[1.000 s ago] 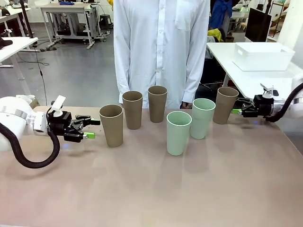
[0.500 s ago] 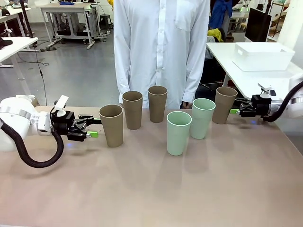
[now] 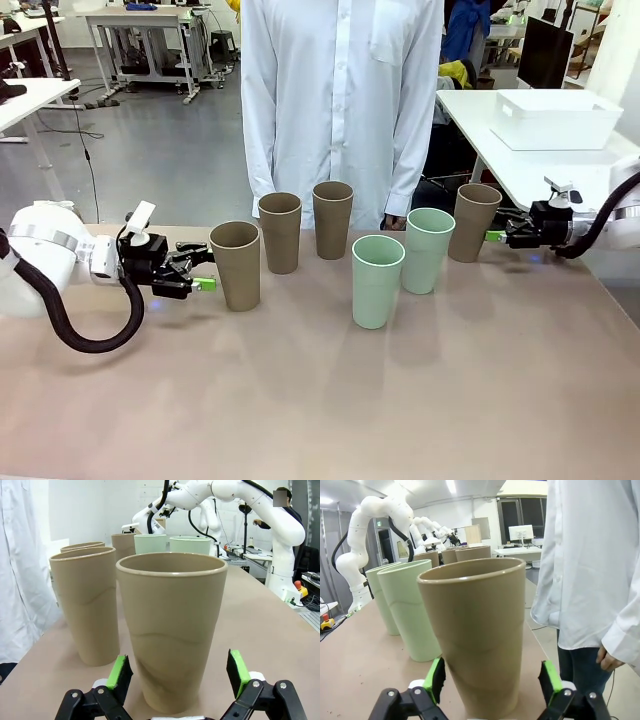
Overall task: Stack the cups and store them in the basket.
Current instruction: Pick up two Reusable plastic cups , one in each hand.
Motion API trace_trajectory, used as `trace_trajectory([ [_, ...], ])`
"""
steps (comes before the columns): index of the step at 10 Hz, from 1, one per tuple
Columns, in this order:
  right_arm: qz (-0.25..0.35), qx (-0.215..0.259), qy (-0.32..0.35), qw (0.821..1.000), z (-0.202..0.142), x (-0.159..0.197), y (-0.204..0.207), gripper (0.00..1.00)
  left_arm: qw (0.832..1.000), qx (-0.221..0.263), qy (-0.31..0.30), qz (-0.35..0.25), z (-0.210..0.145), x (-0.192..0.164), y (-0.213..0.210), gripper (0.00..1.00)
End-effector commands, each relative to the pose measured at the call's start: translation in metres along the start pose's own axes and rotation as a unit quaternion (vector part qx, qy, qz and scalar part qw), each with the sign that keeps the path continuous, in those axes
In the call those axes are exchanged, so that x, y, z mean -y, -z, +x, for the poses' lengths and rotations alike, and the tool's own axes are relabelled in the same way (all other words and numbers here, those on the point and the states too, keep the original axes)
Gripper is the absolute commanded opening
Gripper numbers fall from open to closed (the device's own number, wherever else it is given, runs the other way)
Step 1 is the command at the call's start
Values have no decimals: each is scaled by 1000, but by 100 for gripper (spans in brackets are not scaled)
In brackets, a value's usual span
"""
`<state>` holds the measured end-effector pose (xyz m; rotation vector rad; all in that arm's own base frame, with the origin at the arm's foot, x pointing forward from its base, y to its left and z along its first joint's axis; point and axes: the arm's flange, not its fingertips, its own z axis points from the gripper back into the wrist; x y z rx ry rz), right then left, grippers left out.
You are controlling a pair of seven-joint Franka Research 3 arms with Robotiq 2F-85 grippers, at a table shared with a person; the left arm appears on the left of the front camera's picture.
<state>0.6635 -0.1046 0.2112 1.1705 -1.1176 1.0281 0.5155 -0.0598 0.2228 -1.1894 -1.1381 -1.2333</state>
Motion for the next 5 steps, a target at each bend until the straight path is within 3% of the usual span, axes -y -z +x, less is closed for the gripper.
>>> trace_trajectory([
  [1,21,-5,18,1000,2,-2,6,100,1000,20,-5,6,1,-8,4,100],
  [5,33,-9,20,999,1,-3,19,100,1000,30,-3,5,-1,-13,13,100],
])
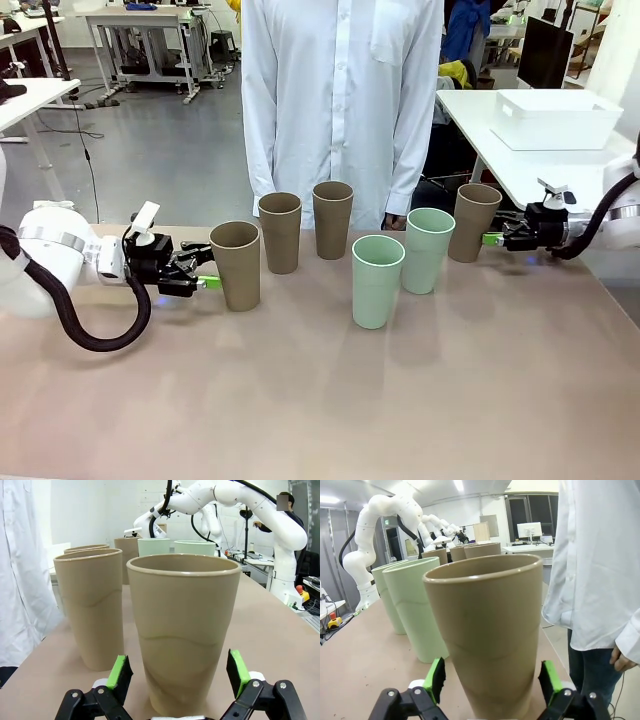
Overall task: Stack the cups and store them in the basket.
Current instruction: Pick up two Reusable plastic cups , one in each hand.
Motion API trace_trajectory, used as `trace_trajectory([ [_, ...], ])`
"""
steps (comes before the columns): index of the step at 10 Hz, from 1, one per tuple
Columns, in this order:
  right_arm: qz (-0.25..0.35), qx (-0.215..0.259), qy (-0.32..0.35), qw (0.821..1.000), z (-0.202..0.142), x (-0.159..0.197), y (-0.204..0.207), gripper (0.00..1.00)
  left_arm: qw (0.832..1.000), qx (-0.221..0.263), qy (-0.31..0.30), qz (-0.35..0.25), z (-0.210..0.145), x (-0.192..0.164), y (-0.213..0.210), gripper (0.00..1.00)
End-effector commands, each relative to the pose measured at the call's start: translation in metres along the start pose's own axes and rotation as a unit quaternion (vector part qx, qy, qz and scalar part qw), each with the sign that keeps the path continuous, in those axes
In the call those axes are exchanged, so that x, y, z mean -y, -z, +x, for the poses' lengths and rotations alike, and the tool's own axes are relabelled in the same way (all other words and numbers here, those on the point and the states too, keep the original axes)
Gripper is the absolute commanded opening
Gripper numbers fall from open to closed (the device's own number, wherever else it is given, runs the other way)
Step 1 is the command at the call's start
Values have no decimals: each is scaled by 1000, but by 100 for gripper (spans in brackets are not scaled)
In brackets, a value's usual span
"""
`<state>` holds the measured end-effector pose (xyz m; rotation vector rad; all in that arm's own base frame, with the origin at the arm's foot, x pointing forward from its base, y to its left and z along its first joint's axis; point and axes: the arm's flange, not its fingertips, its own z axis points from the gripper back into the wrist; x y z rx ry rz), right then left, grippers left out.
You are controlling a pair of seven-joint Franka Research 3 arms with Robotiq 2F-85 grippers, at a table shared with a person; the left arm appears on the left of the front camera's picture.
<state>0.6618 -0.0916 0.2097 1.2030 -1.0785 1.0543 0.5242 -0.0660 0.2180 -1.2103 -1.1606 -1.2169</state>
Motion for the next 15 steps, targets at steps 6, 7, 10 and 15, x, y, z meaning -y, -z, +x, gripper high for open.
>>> trace_trajectory([
  [6,23,-6,19,1000,3,-2,26,100,1000,15,-9,-6,-5,-7,29,100],
  [7,25,-8,21,999,3,-2,30,100,1000,14,-10,-8,-6,-8,34,100],
  [10,25,-4,27,999,5,1,39,100,1000,19,-12,-14,-9,-10,44,100],
  [15,30,-2,37,999,5,-2,42,100,999,31,-19,-24,-8,-10,56,100],
])
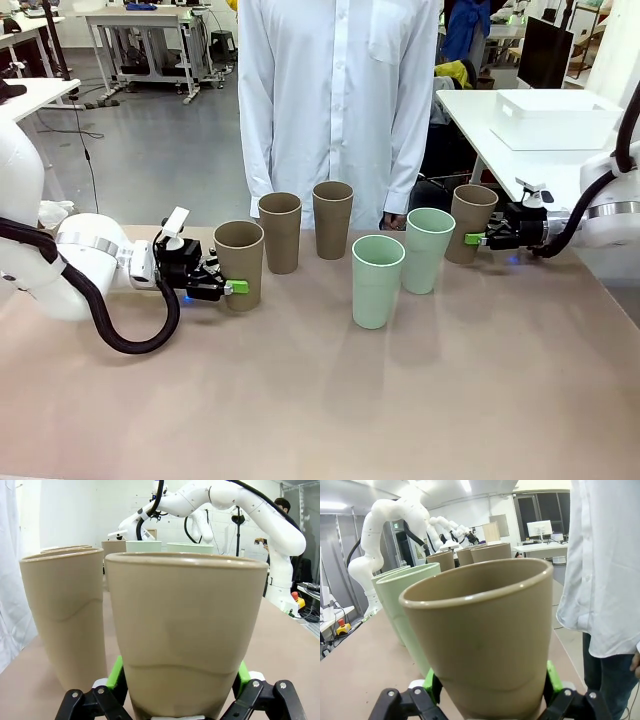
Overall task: Stack the cups and store them in the basket.
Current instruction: Pick up two Reusable plastic cups , one in each hand.
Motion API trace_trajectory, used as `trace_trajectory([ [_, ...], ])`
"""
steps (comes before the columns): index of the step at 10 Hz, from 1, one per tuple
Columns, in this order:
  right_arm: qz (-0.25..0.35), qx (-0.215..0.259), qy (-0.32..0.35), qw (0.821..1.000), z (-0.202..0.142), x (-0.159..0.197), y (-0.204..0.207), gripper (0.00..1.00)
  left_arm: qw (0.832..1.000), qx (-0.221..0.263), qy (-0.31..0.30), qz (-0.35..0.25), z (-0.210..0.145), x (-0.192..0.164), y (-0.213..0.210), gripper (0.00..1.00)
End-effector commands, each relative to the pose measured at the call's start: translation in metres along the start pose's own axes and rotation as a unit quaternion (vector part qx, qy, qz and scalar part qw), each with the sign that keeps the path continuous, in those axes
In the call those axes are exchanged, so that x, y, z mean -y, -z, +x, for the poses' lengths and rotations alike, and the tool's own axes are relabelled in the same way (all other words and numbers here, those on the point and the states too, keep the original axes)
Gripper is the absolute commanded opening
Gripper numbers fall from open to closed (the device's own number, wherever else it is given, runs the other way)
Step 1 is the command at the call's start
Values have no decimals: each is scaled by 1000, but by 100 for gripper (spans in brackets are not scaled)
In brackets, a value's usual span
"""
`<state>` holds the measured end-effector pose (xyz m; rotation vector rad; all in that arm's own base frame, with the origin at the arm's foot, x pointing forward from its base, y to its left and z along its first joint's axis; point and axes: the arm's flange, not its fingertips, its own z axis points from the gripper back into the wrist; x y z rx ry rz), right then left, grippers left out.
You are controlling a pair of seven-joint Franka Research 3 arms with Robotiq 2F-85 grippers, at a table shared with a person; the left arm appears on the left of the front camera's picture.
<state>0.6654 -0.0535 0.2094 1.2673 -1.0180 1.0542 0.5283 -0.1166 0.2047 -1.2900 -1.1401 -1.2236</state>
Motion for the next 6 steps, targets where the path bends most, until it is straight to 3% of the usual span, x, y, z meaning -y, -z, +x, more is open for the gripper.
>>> trace_trajectory([
  [1,1,1,12,1000,4,-2,5,100,1000,14,-4,5,4,-4,5,100],
  [5,4,4,13,1000,5,-1,6,100,1000,13,-4,14,5,-4,4,100],
  [6,5,5,13,1000,5,0,6,87,1000,12,-3,20,5,-4,3,92],
])
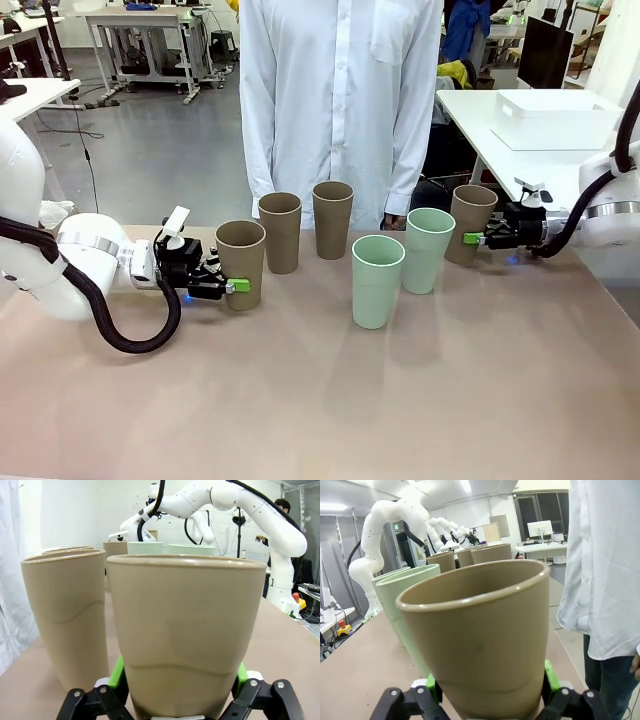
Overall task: Stack the cups and store them in the basket.
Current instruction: Pick up two Reusable plastic cups , one in each hand.
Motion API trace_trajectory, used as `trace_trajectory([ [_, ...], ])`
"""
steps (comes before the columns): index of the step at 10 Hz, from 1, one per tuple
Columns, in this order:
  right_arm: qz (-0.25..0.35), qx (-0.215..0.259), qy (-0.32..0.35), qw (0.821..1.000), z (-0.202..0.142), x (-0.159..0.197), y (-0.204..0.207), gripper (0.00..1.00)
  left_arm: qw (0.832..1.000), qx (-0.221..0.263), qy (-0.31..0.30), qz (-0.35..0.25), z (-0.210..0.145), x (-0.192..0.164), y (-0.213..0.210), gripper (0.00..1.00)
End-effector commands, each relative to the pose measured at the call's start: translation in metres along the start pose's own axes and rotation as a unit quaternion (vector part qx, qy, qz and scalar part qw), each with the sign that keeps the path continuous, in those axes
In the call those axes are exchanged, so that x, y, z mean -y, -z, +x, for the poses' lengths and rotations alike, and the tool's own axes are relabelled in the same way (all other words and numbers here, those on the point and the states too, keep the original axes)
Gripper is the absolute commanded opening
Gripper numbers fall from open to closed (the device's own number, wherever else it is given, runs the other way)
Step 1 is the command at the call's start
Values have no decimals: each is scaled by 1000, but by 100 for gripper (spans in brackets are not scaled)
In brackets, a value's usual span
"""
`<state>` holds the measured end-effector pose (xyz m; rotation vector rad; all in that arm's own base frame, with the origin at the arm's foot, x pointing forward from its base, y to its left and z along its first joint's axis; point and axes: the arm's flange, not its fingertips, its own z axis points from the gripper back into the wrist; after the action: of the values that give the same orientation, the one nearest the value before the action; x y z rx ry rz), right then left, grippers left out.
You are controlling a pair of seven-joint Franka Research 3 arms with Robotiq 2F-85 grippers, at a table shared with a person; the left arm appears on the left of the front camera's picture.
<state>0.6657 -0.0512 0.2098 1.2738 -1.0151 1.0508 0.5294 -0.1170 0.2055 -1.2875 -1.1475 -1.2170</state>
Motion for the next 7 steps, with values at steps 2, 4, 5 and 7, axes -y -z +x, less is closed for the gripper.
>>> trace_trajectory([
  [2,5,4,15,1000,5,0,4,67,1000,7,-3,22,5,-2,1,73],
  [4,6,2,17,1000,5,0,3,47,1000,7,-4,25,5,-1,-1,54],
  [5,6,2,19,1000,5,0,3,40,1000,7,-6,24,6,0,-2,44],
  [7,1,1,6,1000,1,0,1,27,1000,3,0,11,1,-2,-2,36],
])
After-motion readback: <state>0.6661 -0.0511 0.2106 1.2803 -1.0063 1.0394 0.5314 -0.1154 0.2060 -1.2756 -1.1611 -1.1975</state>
